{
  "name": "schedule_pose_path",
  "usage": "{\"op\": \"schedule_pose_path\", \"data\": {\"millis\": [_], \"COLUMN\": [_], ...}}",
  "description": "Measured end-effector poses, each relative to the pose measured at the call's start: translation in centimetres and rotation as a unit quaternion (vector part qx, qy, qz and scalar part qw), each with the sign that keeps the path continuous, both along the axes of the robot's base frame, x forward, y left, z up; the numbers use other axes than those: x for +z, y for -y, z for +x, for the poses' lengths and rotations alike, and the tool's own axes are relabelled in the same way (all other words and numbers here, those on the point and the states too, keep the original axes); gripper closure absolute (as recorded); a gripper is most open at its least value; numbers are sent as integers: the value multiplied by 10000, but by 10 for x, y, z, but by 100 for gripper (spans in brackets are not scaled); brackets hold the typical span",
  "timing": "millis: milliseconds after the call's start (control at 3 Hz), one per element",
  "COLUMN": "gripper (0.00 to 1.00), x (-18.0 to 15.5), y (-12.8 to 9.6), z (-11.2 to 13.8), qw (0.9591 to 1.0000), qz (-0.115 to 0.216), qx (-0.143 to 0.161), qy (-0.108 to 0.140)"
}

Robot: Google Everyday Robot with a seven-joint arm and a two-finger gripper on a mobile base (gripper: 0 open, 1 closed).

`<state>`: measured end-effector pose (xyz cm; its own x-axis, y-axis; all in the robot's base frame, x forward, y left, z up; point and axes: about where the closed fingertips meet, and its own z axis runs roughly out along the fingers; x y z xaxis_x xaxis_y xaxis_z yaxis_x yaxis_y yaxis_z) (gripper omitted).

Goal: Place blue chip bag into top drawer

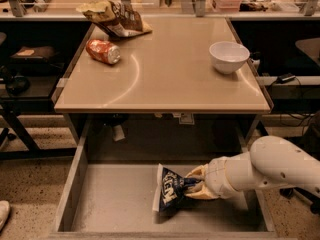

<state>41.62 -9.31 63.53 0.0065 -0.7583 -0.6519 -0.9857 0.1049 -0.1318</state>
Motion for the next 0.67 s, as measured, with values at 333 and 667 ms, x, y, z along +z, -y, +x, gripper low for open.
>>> {"op": "schedule_pose_path", "data": {"millis": [333,667], "gripper": [100,81], "x": [-9,-9], "y": [-6,-6], "z": [9,9], "qw": [10000,10000], "qz": [55,55], "qx": [19,19], "qy": [38,38]}}
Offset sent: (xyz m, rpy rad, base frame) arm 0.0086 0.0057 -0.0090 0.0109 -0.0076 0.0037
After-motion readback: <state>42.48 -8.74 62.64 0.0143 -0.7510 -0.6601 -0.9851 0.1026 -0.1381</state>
